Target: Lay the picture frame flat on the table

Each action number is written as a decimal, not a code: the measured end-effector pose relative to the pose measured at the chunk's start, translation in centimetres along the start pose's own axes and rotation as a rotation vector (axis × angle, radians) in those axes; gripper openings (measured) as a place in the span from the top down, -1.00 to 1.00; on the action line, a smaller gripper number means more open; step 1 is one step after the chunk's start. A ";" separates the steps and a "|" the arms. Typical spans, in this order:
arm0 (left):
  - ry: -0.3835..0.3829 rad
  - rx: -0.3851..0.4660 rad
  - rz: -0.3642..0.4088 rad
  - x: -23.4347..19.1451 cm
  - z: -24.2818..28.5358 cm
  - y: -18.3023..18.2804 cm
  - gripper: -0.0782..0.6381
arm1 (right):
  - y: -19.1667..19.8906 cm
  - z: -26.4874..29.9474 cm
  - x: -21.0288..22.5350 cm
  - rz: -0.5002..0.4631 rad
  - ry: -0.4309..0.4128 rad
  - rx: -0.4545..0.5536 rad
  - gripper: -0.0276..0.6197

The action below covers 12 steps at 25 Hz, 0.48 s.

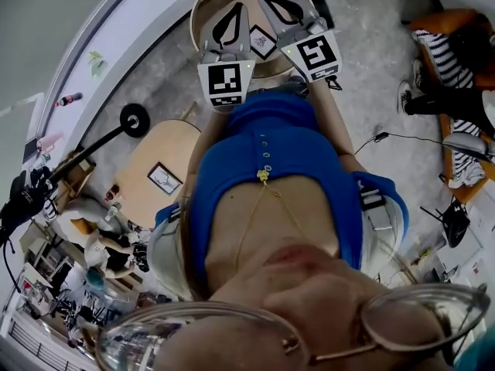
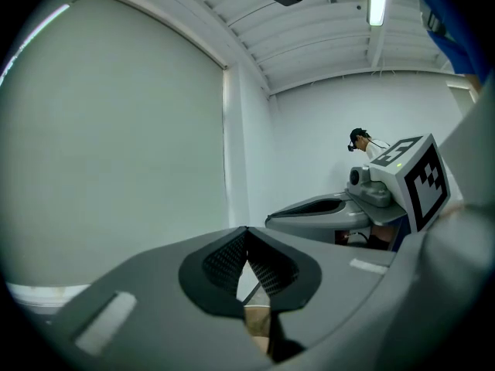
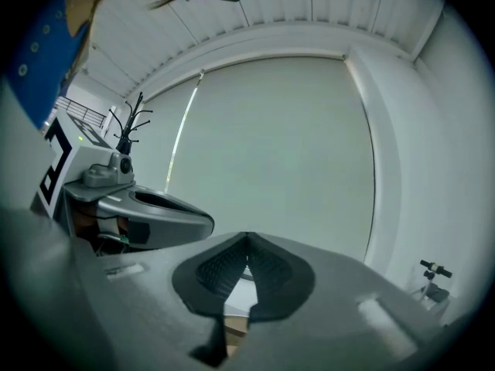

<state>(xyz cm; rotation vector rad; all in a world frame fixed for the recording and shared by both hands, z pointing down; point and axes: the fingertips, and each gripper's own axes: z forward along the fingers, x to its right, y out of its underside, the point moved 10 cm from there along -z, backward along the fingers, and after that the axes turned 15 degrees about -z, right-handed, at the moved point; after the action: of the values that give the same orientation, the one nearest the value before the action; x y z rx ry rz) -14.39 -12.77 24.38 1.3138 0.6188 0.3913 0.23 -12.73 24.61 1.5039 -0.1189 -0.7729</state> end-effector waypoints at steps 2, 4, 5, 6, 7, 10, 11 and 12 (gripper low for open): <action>0.002 0.013 0.000 0.2 0.1 -0.3 0.79 | -0.3 -0.1 0.0 0.012 -0.004 0.010 0.91; 0.012 0.029 0.004 0.3 0.2 -0.6 0.79 | -0.7 -0.1 0.2 0.015 -0.002 0.021 0.91; 0.015 0.039 0.008 0.4 0.3 -0.9 0.79 | -1.0 -0.1 0.4 0.015 0.002 0.028 0.91; 0.016 0.050 0.011 0.5 0.4 -1.1 0.79 | -1.2 -0.2 0.7 0.015 0.006 0.035 0.91; 0.015 0.059 0.014 0.6 0.4 -1.4 0.79 | -1.5 -0.3 1.0 0.017 0.012 0.040 0.91; 0.012 0.075 0.017 0.7 0.6 -1.9 0.79 | -2.0 -0.4 1.9 0.007 0.025 0.047 0.91; 0.013 0.077 0.020 0.7 0.7 -2.1 0.79 | -2.2 -0.4 2.1 -0.002 0.029 0.050 0.91; 0.014 0.079 0.022 0.7 0.8 -2.2 0.79 | -2.4 -0.3 2.2 -0.011 0.032 0.053 0.91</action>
<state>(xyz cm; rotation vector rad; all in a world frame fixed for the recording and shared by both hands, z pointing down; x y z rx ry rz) -13.58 -13.45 22.22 1.3947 0.6374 0.3976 1.16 -13.31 21.53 1.5678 -0.1086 -0.7595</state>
